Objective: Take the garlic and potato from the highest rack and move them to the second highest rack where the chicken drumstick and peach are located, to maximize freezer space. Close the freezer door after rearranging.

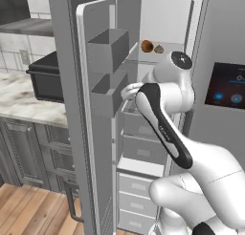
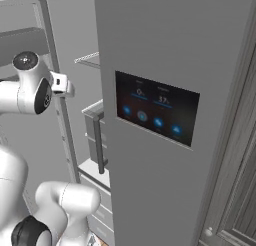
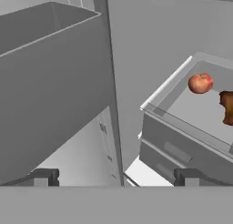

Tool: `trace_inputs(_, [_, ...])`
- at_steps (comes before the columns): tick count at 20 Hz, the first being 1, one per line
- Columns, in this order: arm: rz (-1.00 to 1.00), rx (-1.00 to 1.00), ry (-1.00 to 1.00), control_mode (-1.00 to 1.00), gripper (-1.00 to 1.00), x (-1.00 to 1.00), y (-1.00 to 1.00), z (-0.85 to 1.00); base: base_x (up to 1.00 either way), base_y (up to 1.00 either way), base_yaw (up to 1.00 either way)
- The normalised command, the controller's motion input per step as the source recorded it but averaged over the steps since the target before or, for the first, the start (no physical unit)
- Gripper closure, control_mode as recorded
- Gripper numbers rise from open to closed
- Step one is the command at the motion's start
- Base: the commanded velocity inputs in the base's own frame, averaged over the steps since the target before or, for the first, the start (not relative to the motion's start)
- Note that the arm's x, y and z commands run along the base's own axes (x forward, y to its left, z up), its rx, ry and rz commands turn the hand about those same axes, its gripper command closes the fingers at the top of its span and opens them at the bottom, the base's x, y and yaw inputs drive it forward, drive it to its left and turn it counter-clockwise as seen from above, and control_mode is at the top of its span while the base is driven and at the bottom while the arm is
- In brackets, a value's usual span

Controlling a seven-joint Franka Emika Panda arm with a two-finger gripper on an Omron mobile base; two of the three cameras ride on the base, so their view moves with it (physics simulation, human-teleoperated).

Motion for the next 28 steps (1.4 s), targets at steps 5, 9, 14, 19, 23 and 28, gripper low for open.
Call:
trace_inputs(5, [-0.03,0.00,-0.34,-1.00,-1.00,0.01,-0.41,0.63,0.00,0.00,0.00])
trace_inputs(9, [-0.08,0.00,-0.04,-1.00,-1.00,0.18,-0.45,0.54,0.00,0.00,0.00])
trace_inputs(14, [-0.05,-0.15,0.00,-1.00,-1.00,0.22,-0.45,0.49,0.00,0.00,0.00])
trace_inputs(19, [-0.02,-0.29,0.00,-1.00,-1.00,0.21,-0.30,0.44,0.00,0.00,0.00])
trace_inputs(23, [0.00,-0.39,-0.01,-1.00,-1.00,0.25,-0.07,0.21,0.00,0.00,0.00])
trace_inputs(28, [0.00,-0.36,-0.05,-1.00,-1.00,0.36,-0.05,0.04,0.00,0.00,0.00])
